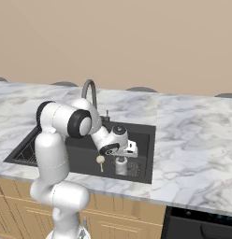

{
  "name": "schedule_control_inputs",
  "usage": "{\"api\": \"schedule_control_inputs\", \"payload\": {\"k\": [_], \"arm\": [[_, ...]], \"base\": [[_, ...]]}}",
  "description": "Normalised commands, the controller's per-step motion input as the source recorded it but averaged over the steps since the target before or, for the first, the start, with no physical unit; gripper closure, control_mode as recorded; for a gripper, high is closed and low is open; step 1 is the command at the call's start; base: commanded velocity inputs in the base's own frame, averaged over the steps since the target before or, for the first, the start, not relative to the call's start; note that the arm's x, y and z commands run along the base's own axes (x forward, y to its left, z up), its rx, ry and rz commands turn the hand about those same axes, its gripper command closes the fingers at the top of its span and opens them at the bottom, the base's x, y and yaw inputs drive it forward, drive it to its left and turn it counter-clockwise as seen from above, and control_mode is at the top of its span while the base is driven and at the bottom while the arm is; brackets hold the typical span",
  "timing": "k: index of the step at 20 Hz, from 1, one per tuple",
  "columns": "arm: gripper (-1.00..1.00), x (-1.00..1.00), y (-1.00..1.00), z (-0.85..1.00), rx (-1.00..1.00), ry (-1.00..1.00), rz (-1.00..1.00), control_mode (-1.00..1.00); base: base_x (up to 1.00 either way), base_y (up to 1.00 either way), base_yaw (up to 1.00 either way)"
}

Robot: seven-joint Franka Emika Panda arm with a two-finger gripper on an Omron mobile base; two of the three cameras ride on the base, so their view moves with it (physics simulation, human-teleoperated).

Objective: Pick up the dish brush and soap dispenser from the sink, and place them back in the cabinet, and close the cabinet doors.

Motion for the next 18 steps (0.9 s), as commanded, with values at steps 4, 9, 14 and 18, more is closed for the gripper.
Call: {"api": "schedule_control_inputs", "payload": {"k": [4,9,14,18], "arm": [[-1.0,0.0,0.0,-0.05,0.0,0.0,0.0,-1.0],[-1.0,0.0,0.0,0.0,0.0,0.0,0.0,-1.0],[-1.0,0.0,0.0,0.0,0.0,0.0,0.0,-1.0],[-1.0,0.0,0.0,0.0,0.0,0.0,0.0,-1.0]], "base": [[0.0,0.0,0.0],[0.0,0.0,0.0],[0.0,0.0,0.0],[0.0,0.0,0.0]]}}
